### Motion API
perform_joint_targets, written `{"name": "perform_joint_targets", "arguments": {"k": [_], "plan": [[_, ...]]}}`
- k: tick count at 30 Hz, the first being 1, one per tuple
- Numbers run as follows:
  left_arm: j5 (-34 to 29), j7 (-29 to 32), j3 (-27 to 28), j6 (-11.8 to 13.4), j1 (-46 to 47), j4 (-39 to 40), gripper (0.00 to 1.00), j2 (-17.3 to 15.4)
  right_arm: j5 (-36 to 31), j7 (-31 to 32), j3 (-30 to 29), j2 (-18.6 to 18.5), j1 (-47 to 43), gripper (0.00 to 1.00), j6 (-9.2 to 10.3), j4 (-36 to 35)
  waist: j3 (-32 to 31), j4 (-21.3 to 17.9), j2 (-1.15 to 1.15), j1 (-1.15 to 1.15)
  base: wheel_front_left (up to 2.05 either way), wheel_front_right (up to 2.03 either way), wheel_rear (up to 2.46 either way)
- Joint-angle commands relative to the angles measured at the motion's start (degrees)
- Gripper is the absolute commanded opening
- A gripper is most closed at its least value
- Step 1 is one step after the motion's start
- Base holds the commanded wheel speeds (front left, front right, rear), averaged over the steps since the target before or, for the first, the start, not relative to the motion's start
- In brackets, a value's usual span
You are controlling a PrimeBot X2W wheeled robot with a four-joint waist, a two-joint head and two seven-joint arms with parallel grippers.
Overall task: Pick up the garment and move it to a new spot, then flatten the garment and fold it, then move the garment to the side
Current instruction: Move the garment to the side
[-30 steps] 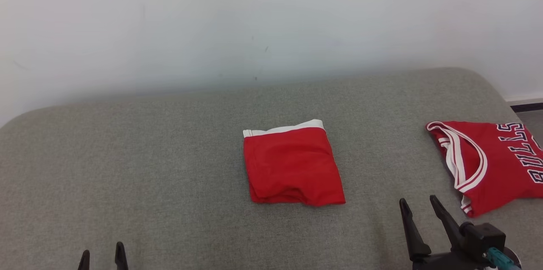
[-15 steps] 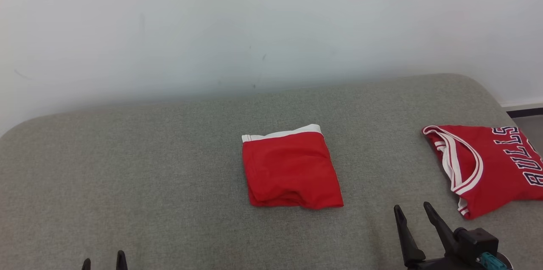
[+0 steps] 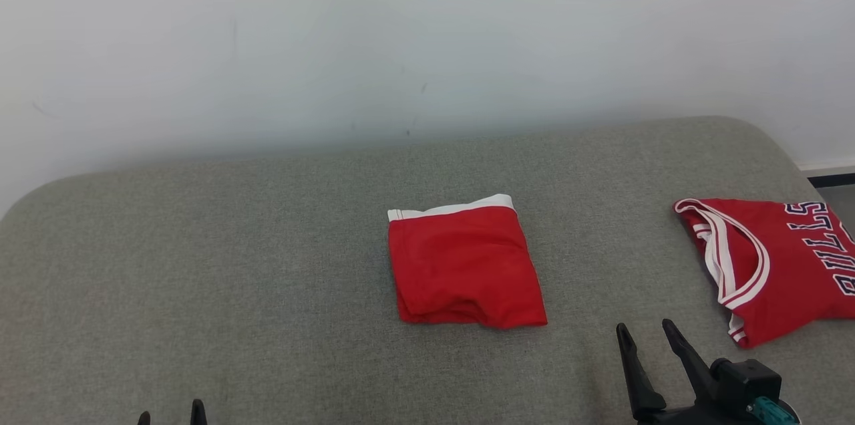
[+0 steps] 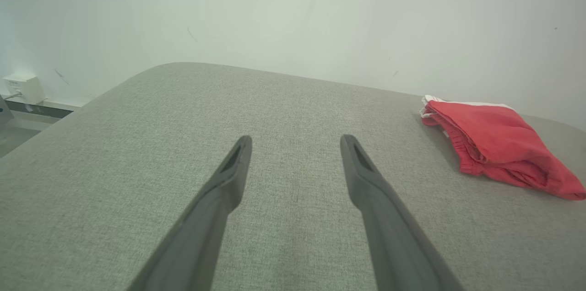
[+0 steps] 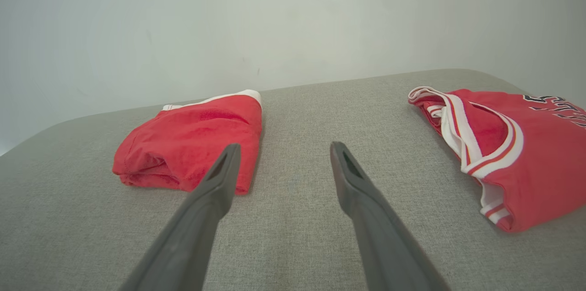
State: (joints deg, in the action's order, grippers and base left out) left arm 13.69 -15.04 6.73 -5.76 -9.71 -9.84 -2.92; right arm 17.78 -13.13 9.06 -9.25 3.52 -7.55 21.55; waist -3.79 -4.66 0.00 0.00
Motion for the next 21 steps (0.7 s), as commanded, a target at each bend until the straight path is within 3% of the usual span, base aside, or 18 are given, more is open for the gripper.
{"name": "perform_joint_targets", "arguments": {"k": [1, 21], "plan": [[0.12, -0.15, -0.05, 0.28, -0.73, 0.15, 1.00, 0.05, 0.41, -0.26, 0.06, 0.00, 0.44, 1.00, 0.18, 0.16, 0.03, 0.04, 0.00, 0.00, 0.00, 0.00, 0.00], [1.34, -0.15, -1.18, 0.98, -0.47, 0.20, 1.00, 0.05, 0.24, 1.05, 0.14, -0.53, 1.88, 1.00, 0.18, 0.43, 0.19, 1.05, 0.00, 0.00, 0.00, 0.00, 0.00]]}}
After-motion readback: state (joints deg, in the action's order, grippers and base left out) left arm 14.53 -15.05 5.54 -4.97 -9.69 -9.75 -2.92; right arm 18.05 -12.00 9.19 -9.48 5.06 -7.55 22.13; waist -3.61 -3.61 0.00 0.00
